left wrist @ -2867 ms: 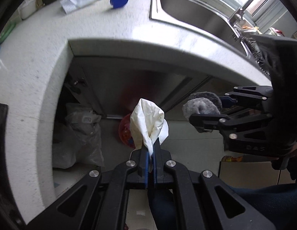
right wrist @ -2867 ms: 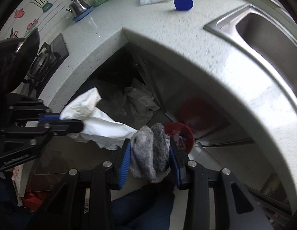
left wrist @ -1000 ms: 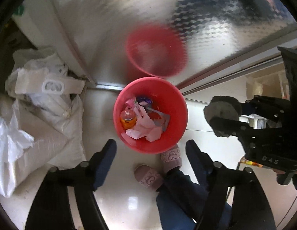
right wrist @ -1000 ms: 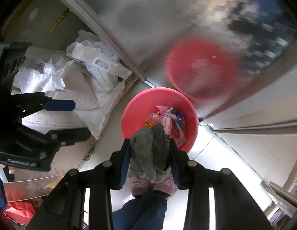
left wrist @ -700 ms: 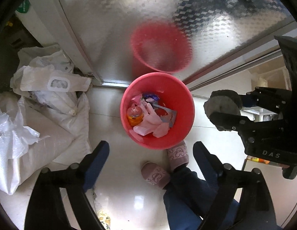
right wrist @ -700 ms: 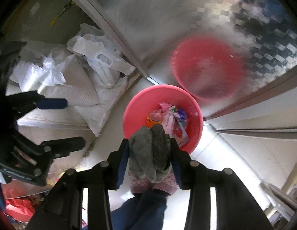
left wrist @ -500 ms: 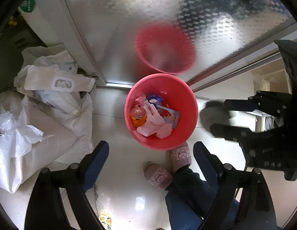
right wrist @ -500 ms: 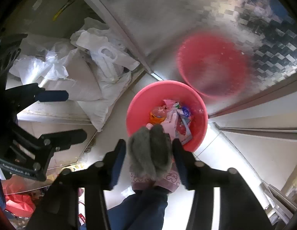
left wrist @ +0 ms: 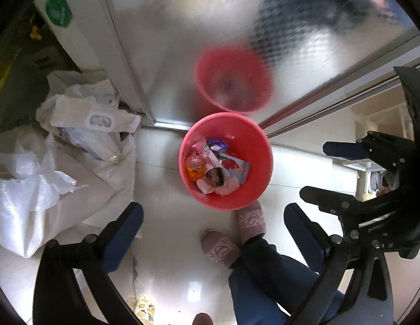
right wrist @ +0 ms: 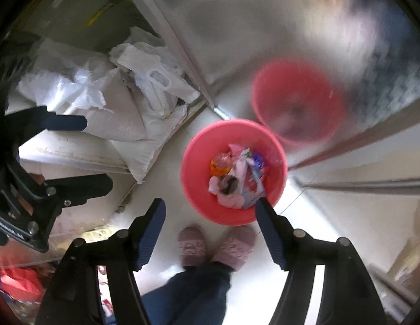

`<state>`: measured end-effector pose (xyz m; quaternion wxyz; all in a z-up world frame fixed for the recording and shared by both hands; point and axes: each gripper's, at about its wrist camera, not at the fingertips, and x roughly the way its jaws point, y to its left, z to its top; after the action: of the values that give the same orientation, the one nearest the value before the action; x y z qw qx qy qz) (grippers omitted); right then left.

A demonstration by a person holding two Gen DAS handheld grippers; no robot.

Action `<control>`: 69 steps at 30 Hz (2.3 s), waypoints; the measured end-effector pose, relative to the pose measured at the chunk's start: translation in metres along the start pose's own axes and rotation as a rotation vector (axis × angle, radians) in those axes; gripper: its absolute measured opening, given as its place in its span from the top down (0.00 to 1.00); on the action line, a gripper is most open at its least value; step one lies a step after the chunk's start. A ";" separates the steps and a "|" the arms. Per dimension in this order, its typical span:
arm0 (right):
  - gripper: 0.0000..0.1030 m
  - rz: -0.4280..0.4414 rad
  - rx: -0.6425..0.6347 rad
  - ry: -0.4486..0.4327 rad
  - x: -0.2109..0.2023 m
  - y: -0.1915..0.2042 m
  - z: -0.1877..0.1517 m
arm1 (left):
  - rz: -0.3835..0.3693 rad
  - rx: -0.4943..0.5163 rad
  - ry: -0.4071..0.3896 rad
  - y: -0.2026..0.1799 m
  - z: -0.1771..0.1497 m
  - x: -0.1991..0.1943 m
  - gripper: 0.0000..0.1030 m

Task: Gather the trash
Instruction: 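Raise both tools back up to the counter, then grasp the blue lid with the right tool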

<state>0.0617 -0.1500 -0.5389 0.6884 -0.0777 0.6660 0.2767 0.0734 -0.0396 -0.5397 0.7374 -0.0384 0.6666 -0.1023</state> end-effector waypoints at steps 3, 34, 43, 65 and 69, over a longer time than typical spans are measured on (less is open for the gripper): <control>0.32 0.005 -0.007 -0.017 -0.031 0.005 0.001 | 0.010 -0.005 -0.018 -0.006 0.000 -0.029 0.00; 0.01 -0.093 -0.075 -0.213 -0.351 0.080 0.014 | 0.031 0.043 -0.279 -0.098 0.016 -0.386 0.00; 0.01 -0.053 -0.079 -0.268 -0.388 0.063 0.073 | 0.100 0.000 -0.360 -0.077 0.057 -0.437 0.00; 0.01 -0.037 -0.122 -0.189 -0.369 0.021 0.242 | 0.175 -0.166 -0.335 0.003 0.193 -0.422 0.00; 0.01 -0.072 -0.065 -0.138 -0.348 0.014 0.266 | 0.178 -0.123 -0.290 0.030 0.218 -0.405 0.00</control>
<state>0.3010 -0.1083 -0.1742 0.7392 -0.1047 0.6043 0.2781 0.2556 0.0541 -0.1271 0.8282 -0.0387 0.5589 0.0111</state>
